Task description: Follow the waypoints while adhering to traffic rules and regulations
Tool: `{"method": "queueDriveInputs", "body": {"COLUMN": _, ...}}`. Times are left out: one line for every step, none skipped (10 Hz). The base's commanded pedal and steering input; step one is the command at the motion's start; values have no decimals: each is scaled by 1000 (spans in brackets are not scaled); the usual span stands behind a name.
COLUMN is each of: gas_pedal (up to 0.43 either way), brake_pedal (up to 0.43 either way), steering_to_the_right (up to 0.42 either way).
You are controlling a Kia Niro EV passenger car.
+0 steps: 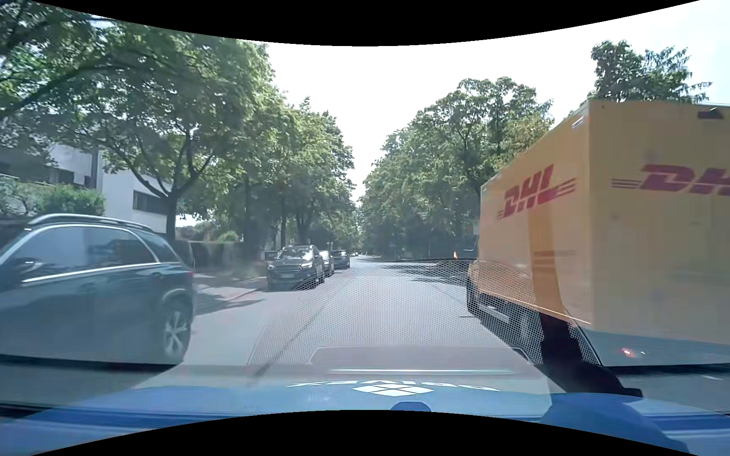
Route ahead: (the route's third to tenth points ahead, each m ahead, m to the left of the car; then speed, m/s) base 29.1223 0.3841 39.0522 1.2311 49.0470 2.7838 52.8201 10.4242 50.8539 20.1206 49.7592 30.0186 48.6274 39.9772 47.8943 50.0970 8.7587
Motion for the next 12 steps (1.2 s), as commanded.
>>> {"method": "queueDriveInputs", "body": {"gas_pedal": 157, "brake_pedal": 0, "steering_to_the_right": 18}}
{"method": "queueDriveInputs", "body": {"gas_pedal": 157, "brake_pedal": 0, "steering_to_the_right": 18}}
{"method": "queueDriveInputs", "body": {"gas_pedal": 157, "brake_pedal": 0, "steering_to_the_right": 18}}
{"method": "queueDriveInputs", "body": {"gas_pedal": 157, "brake_pedal": 0, "steering_to_the_right": 19}}
{"method": "queueDriveInputs", "body": {"gas_pedal": 157, "brake_pedal": 0, "steering_to_the_right": 21}}
{"method": "queueDriveInputs", "body": {"gas_pedal": 157, "brake_pedal": 0, "steering_to_the_right": 26}}
{"method": "queueDriveInputs", "body": {"gas_pedal": 157, "brake_pedal": 0, "steering_to_the_right": 27}}
{"method": "queueDriveInputs", "body": {"gas_pedal": 157, "brake_pedal": 0, "steering_to_the_right": 29}}
{"method": "queueDriveInputs", "body": {"gas_pedal": 157, "brake_pedal": 0, "steering_to_the_right": 29}}
{"method": "queueDriveInputs", "body": {"gas_pedal": 157, "brake_pedal": 0, "steering_to_the_right": 28}}
{"method": "queueDriveInputs", "body": {"gas_pedal": 157, "brake_pedal": 0, "steering_to_the_right": 25}}
{"method": "queueDriveInputs", "body": {"gas_pedal": 157, "brake_pedal": 0, "steering_to_the_right": 19}}
